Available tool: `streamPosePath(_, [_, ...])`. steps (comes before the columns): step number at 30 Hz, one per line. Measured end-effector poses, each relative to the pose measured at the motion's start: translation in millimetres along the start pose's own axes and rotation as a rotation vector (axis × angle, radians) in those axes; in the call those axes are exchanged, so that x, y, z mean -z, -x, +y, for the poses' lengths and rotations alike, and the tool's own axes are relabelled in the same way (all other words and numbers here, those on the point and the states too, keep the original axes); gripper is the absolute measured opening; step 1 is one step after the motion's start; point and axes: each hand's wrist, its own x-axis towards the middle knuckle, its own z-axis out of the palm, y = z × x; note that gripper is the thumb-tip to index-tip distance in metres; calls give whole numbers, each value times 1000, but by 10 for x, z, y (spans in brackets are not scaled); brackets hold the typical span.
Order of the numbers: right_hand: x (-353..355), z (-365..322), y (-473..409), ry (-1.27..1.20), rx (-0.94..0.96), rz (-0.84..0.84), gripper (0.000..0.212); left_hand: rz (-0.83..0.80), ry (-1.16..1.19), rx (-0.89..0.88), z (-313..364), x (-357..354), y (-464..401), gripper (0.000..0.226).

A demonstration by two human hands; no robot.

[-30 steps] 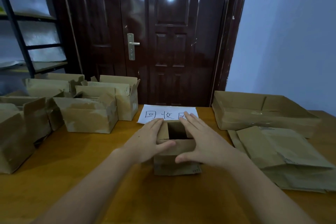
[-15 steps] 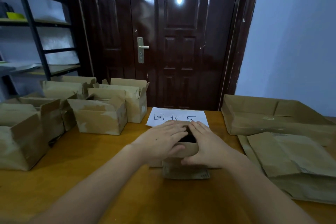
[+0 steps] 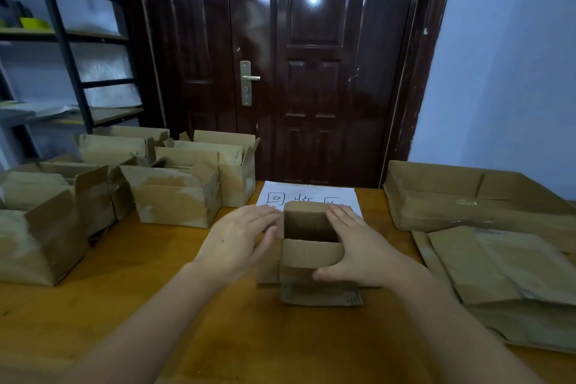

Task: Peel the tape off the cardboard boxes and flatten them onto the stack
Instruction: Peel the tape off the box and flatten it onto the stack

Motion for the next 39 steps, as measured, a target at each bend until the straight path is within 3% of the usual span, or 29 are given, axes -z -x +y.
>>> streamPosePath(4, [-17,18,-15,2,6,7,132,-101,53,147,106,-273,232,60])
streamPosePath(9, [-28,25,-32,17,5,14,130,-75,239,361,124,-232,-15,75])
streamPosePath(11, [-31,27,-38,26,3,12,129,-168,231,363,150,-208,-225,72])
streamPosePath(14, [-41,42,-34,29,-6,17,130,-396,72,266,229,-241,-459,91])
streamPosePath(17, [-59,46,-27,18,-13,22,132,-472,21,251,224,-315,-455,99])
streamPosePath(21, [-38,20,-36,50,-1,5,127,-473,121,328,221,-424,-331,98])
streamPosePath(28, [106,-16,50,135,151,33,93,-446,169,337,214,-415,-297,96])
streamPosePath(35, [355,133,260,231,101,202,106,-462,176,355,227,-415,-311,100])
streamPosePath(39, [358,284,444,270,-71,226,107,-467,187,357,234,-407,-312,100])
